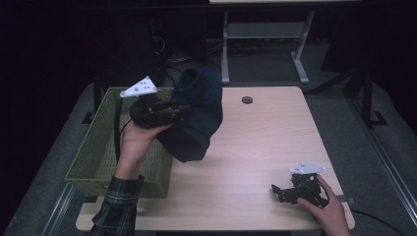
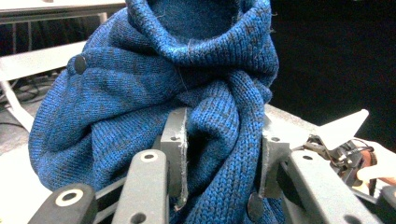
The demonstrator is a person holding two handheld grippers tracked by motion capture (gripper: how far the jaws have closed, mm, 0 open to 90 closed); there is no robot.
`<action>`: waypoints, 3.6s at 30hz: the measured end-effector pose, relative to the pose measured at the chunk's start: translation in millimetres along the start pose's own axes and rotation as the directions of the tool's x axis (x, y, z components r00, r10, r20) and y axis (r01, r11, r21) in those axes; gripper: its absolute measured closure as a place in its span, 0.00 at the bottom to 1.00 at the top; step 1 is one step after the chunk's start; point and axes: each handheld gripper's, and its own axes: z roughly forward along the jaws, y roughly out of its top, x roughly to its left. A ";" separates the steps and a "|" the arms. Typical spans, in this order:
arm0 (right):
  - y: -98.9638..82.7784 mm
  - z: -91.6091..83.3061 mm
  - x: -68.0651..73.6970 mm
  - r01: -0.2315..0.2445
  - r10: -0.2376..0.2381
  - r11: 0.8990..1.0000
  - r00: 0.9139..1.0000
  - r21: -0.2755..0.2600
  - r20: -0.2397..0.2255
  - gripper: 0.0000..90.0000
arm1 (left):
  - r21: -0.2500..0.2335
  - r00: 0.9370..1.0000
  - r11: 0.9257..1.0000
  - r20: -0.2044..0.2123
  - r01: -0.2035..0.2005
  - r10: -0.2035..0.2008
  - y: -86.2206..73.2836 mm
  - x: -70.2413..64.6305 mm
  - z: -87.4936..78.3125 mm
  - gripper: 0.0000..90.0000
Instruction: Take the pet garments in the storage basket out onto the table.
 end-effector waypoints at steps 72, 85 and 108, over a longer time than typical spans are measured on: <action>-0.1 -0.2 0.0 0.001 -0.001 1.000 1.000 0.002 0.000 0.00 | 0.387 0.993 0.922 0.113 -0.020 -0.026 -108.4 -42.1 217.9 0.30; -0.1 -0.1 -0.2 0.003 -0.003 1.000 1.000 0.002 0.000 0.00 | 0.358 0.996 0.933 0.087 -0.046 0.015 -98.9 -43.5 178.5 0.17; -0.1 -0.1 -0.3 0.005 -0.005 1.000 1.000 0.002 0.001 0.00 | 0.345 1.000 0.939 0.007 -0.019 0.017 -140.5 -54.4 113.3 0.16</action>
